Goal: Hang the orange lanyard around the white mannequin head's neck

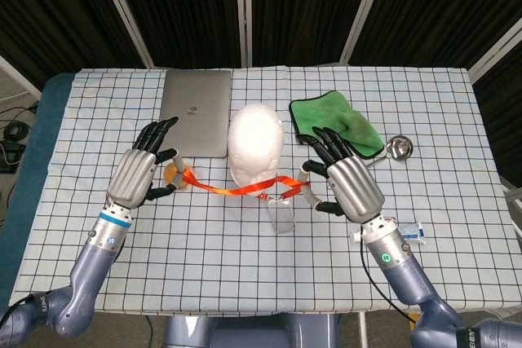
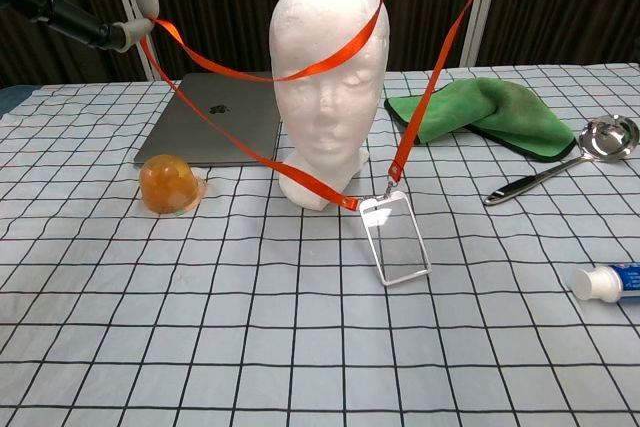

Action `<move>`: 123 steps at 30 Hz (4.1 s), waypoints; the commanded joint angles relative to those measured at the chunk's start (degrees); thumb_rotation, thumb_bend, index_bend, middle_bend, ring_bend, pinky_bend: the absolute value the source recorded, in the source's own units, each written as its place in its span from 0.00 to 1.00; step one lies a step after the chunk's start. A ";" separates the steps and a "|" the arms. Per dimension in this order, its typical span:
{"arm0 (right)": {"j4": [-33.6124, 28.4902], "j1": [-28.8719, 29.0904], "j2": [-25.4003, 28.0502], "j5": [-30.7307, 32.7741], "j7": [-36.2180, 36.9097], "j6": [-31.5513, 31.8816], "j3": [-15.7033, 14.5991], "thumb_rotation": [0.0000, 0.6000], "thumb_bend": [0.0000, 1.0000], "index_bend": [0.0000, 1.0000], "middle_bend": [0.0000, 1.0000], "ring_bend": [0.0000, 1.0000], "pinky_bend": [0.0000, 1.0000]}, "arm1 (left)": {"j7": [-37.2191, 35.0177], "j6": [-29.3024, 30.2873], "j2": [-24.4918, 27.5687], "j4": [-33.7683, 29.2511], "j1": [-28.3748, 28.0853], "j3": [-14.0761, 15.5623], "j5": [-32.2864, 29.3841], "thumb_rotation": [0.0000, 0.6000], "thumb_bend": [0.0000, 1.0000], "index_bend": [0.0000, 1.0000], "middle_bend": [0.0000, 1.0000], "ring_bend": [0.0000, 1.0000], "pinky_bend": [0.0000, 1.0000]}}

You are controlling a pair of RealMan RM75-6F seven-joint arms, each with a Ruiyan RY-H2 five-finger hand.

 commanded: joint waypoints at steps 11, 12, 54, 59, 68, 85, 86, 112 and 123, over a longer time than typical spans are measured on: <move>8.18 8.61 -2.59 17.99 -8.54 -4.19 9.39 1.00 0.47 0.72 0.14 0.00 0.00 | 12.19 -5.49 2.05 -1.29 -10.01 -9.57 -19.66 1.00 0.45 0.74 0.00 0.00 0.00; 8.85 9.34 -2.60 19.39 -9.32 -4.60 9.91 1.00 0.47 0.72 0.14 0.00 0.00 | 13.83 -5.70 1.98 -0.95 -11.18 -10.12 -21.72 1.00 0.45 0.74 0.00 0.00 0.00; 38.95 21.70 -10.07 41.50 -14.18 -14.56 9.29 1.00 0.12 0.01 0.00 0.00 0.00 | 16.19 -14.39 -5.88 25.68 -26.31 -10.55 -46.48 1.00 0.00 0.00 0.00 0.00 0.00; 35.31 18.86 -6.76 39.28 -12.72 -13.34 8.46 1.00 0.29 0.01 0.00 0.00 0.00 | 13.53 -12.75 -3.26 21.89 -23.89 -9.49 -41.26 1.00 0.00 0.00 0.00 0.00 0.00; 22.71 5.79 5.83 24.99 -2.97 -12.40 0.85 1.00 0.69 0.07 0.00 0.00 0.00 | 11.73 -5.08 7.13 7.41 -14.27 -3.78 -30.66 1.00 0.00 0.00 0.00 0.00 0.00; 24.78 -3.33 5.43 -6.04 10.22 -13.22 -14.34 1.00 1.00 0.15 0.06 0.00 0.00 | 11.99 13.06 15.75 -8.16 6.35 13.38 -10.68 1.00 0.00 0.00 0.00 0.00 0.00; 25.29 -2.88 4.57 -7.25 10.41 -13.77 -14.72 1.00 1.00 0.15 0.06 0.00 0.00 | 12.11 13.82 15.39 -8.36 7.19 14.04 -10.11 1.00 0.00 0.00 0.00 0.00 0.00; 39.08 7.36 -18.45 -6.72 6.65 -25.72 -11.66 1.00 1.00 0.11 0.09 0.00 0.00 | 10.35 14.50 9.42 -3.00 13.21 14.38 -3.79 1.00 0.00 0.00 0.00 0.00 0.00; 42.27 8.59 -19.90 -3.06 5.74 -29.95 -12.05 1.00 1.00 0.11 0.09 0.00 0.01 | 10.94 12.70 9.10 -2.06 13.54 13.84 -3.25 1.00 0.00 0.00 0.00 0.00 0.00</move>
